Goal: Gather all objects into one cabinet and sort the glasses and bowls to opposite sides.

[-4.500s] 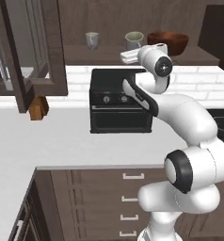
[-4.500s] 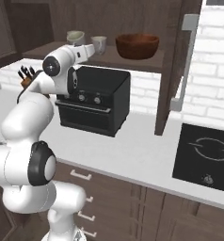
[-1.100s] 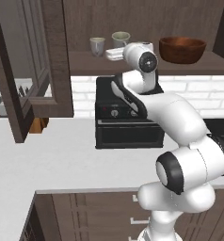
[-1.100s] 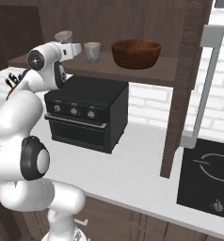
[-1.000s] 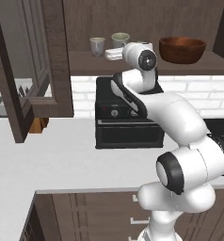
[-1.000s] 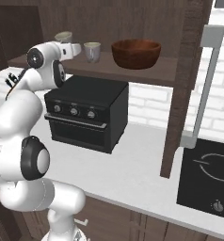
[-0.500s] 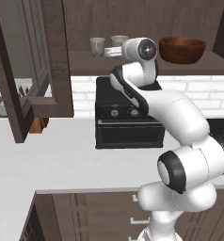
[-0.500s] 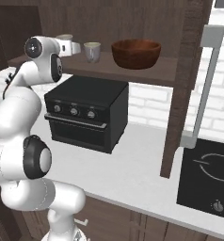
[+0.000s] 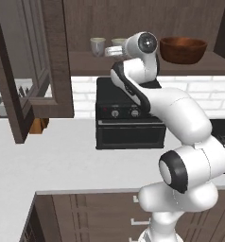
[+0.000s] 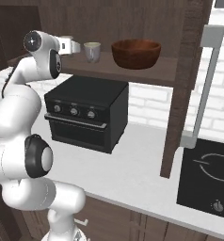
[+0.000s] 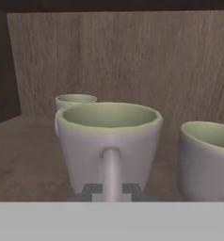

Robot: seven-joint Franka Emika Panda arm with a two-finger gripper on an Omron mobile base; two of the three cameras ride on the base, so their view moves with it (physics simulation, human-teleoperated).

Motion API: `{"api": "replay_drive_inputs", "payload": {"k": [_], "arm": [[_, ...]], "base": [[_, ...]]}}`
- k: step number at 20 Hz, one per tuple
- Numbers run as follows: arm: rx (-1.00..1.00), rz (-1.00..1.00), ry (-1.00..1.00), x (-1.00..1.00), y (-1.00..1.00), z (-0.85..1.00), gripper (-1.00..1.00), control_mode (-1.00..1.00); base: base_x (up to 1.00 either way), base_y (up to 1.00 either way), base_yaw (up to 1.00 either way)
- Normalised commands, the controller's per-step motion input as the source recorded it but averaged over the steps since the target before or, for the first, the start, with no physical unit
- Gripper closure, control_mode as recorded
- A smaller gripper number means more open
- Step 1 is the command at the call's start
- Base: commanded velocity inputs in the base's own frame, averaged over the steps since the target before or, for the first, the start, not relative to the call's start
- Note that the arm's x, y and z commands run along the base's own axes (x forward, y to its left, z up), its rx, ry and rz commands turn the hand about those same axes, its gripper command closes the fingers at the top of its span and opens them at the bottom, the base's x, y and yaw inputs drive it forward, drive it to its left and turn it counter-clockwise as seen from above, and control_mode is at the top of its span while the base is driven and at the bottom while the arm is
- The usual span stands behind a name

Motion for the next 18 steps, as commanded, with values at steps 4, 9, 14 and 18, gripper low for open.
{"api": "replay_drive_inputs", "payload": {"k": [4,9,14,18], "arm": [[-0.03,0.00,0.02,0.00,0.00,-0.20,1.00,-1.00],[-0.01,0.00,0.01,0.07,0.00,-0.20,1.00,-1.00],[0.00,0.00,0.02,0.22,0.00,-0.11,1.00,-1.00],[0.00,-0.01,0.03,0.28,0.00,-0.04,1.00,-1.00]], "base": [[0.00,0.00,0.00],[0.00,0.00,0.00],[0.00,0.00,0.00],[0.00,0.00,0.00]]}}
